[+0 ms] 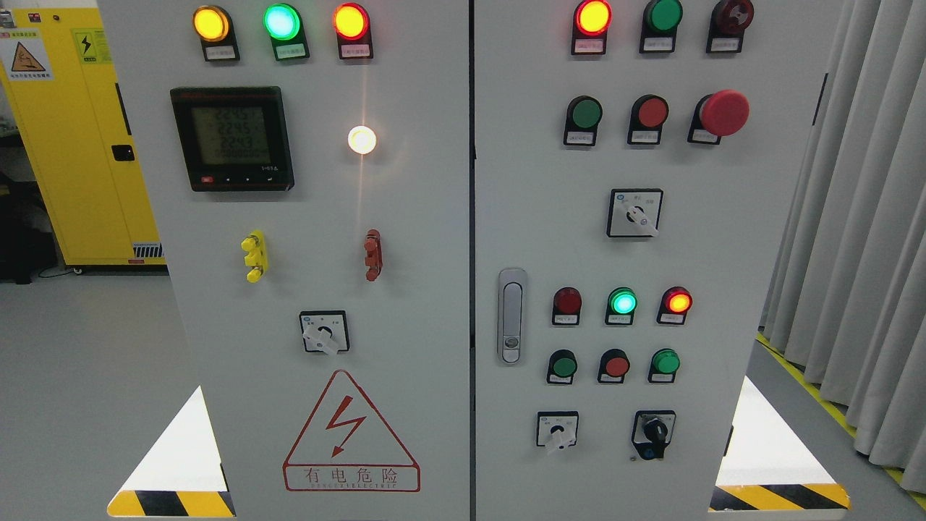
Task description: Press green start button
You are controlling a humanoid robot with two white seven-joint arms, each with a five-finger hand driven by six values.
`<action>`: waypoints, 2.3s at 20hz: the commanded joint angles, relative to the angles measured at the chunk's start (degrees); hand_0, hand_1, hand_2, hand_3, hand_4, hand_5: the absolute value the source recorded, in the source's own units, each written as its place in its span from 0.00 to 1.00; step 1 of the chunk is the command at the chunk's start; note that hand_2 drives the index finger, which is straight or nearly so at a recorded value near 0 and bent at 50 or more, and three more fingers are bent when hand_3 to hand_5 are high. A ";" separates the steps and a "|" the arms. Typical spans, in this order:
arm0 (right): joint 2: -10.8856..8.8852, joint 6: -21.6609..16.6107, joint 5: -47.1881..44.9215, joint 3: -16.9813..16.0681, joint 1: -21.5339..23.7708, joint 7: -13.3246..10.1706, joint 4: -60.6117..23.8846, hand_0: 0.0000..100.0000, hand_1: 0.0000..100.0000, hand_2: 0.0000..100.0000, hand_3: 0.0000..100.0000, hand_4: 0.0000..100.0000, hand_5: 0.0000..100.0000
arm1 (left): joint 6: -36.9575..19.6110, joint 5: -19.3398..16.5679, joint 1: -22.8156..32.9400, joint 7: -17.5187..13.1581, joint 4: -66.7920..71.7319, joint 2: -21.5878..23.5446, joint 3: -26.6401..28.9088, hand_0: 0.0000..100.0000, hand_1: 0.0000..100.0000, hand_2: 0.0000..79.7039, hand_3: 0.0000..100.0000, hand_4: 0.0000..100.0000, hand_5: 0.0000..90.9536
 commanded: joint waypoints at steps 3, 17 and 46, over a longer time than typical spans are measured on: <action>-0.32 -0.16 -0.43 0.42 -1.08 0.14 2.56 0.24 0.36 0.00 0.00 0.00 0.00 | -0.05 0.00 -1.67 -0.03 -1.49 -0.15 0.00 0.12 0.56 0.00 0.00 0.00 0.00; -1.99 -6.66 -0.25 0.34 -5.56 0.92 -0.16 0.22 0.40 0.00 0.00 0.00 0.00 | -0.05 0.00 -1.67 -0.03 -1.49 -0.50 0.00 0.12 0.56 0.00 0.00 0.00 0.00; 1.79 -27.15 7.63 6.67 12.81 0.49 -76.61 0.22 0.47 0.00 0.00 0.04 0.05 | 0.03 -0.09 -1.40 -0.03 -1.58 -6.04 -0.18 0.12 0.56 0.00 0.00 0.00 0.00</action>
